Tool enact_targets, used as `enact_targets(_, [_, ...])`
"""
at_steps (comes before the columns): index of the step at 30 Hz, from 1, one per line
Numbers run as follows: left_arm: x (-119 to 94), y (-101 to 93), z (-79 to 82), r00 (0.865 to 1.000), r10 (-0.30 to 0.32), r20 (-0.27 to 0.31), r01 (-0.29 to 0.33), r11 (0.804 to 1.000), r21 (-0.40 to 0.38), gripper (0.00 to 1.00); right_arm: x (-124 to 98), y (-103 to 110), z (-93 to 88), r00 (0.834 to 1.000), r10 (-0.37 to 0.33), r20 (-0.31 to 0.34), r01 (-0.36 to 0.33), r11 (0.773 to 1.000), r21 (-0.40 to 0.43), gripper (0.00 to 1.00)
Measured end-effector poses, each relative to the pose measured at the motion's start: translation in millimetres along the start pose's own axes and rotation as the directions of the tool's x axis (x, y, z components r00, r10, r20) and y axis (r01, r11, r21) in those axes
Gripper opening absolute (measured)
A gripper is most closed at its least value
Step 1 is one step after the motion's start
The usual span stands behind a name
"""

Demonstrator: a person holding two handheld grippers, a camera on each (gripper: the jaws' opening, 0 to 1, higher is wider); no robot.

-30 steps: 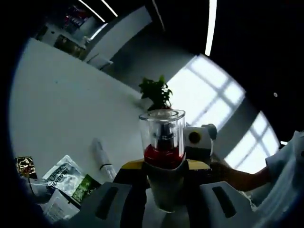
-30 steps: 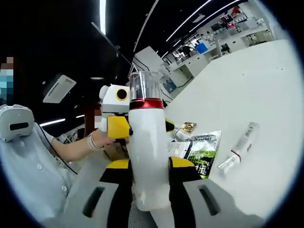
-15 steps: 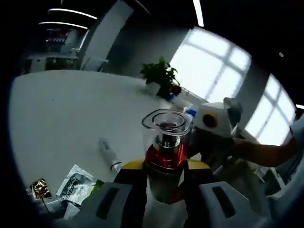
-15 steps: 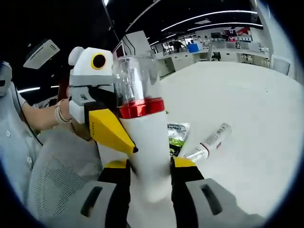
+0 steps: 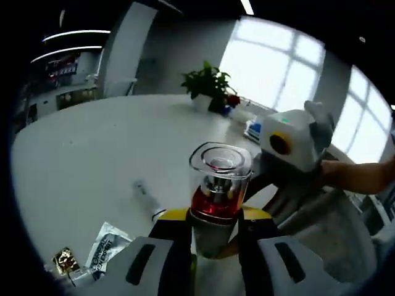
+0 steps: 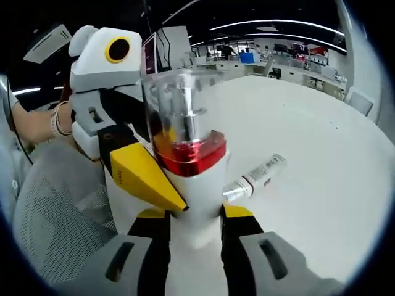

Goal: Arrange the skincare products in the storage area until every visible bottle or jar stands upright without overlapping.

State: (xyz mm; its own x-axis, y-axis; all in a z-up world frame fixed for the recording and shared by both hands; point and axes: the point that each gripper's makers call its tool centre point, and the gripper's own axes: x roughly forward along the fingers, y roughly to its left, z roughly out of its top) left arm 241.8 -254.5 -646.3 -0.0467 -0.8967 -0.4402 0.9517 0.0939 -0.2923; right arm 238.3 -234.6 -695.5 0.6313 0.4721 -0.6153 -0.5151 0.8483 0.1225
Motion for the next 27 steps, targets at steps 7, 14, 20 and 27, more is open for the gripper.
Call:
enact_targets(7, [3,2.7,0.6,1.0,-0.014,-0.002,0.014,0.998,0.066,0.24,3,-10,-0.2,0.999,-0.045,0.015,0.045,0.999,0.001,0.3])
enact_targets(14, [4,-1.7,2.6,0.999,-0.05,0.009,0.048,0.988,0.145,0.24,2,-17,0.8,0.995,-0.095,0.0,0.095,0.994,-0.051,0.3])
enact_targets(20, [5,-4.5,2.5,0.996,-0.087,0.015,0.082,0.974,0.211,0.25,1,-16,-1.7,0.992,-0.122,-0.012,0.121,0.99,-0.066,0.3])
enact_targets(27, [6,-2.5,2.9,0.994,-0.097,0.042,0.084,0.969,0.232,0.25,1,-15,-2.9,0.992,-0.126,-0.021,0.124,0.989,-0.085,0.31])
